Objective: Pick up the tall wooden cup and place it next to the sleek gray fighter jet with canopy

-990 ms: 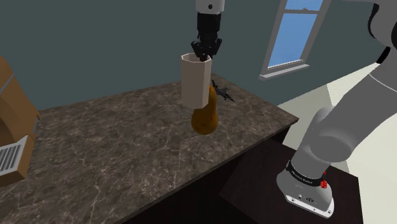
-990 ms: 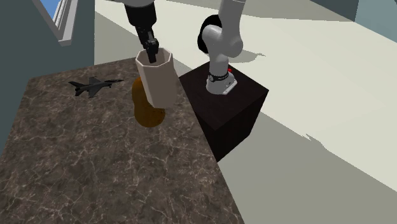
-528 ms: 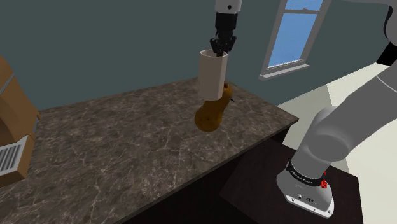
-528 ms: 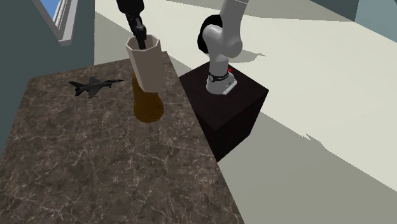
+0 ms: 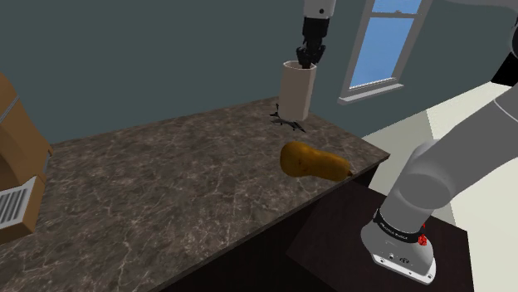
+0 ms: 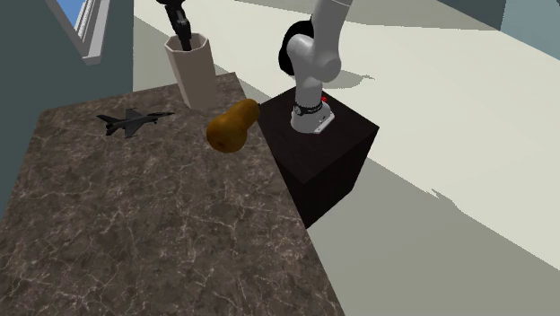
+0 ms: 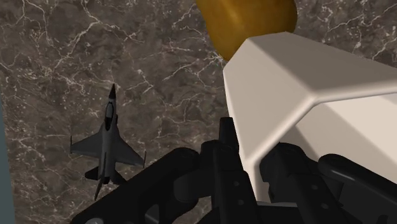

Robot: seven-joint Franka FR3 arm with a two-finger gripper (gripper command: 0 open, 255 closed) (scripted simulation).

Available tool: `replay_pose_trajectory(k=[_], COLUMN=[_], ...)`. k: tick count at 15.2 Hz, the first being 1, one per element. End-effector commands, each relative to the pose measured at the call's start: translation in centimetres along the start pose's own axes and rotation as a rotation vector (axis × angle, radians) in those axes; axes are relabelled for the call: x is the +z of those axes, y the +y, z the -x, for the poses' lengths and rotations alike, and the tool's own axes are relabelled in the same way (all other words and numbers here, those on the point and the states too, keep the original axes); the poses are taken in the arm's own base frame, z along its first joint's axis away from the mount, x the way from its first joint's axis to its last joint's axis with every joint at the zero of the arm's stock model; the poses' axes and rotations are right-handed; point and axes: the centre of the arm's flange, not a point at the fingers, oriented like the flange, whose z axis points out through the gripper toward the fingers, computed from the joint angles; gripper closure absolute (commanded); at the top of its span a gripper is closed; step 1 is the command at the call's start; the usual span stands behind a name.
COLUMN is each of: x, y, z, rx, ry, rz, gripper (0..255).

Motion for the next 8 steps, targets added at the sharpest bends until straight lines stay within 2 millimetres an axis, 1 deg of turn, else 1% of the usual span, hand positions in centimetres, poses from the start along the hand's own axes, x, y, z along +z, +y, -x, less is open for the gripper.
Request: replay_pose_trajectory(k=[1,8], x=[-0.2,0.0], y=[2.6,11.9], z=[0.1,-0.1], rx=[-0.002,-0.002], ry=[0.001,0.001], rz=[0.0,0.0], gripper=[255,255])
